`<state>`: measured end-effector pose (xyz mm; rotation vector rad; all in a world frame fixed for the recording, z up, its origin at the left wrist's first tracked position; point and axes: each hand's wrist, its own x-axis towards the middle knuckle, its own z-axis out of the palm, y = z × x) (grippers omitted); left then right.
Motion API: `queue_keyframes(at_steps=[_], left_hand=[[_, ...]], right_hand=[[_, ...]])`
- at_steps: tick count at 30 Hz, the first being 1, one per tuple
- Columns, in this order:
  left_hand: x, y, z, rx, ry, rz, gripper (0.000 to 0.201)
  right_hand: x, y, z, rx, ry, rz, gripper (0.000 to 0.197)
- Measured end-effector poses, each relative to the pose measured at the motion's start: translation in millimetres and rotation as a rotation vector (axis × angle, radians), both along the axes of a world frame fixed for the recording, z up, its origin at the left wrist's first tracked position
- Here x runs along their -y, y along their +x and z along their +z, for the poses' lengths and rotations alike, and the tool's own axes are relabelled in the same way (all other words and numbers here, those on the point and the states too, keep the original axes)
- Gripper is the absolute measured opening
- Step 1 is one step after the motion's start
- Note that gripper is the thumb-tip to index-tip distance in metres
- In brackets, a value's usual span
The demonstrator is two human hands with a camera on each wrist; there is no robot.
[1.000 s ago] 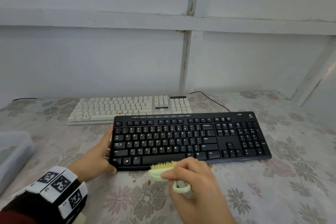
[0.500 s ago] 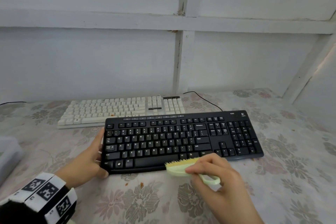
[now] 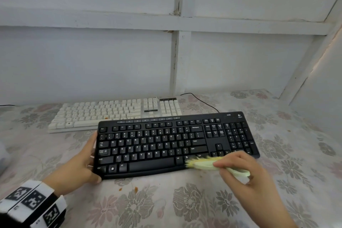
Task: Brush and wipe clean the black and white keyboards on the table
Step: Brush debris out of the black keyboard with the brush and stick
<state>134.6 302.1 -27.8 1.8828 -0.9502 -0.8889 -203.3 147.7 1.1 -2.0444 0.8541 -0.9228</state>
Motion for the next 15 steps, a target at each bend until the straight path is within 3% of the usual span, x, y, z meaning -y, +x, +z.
queue_keyframes(at_steps=[3,9,15], left_hand=[[1,-2,2,-0.001,-0.003,-0.007,0.12],[2,-4,3,-0.01,0.003,0.007,0.12],[1,-1,1,-0.011,0.01,-0.002,0.12]], right_hand=[[9,-17,6,0.016,-0.005,-0.07,0.038],[4,-11,10,0.006,0.022,0.017,0.039],[27,-37,17,-0.006,0.004,-0.168,0.038]])
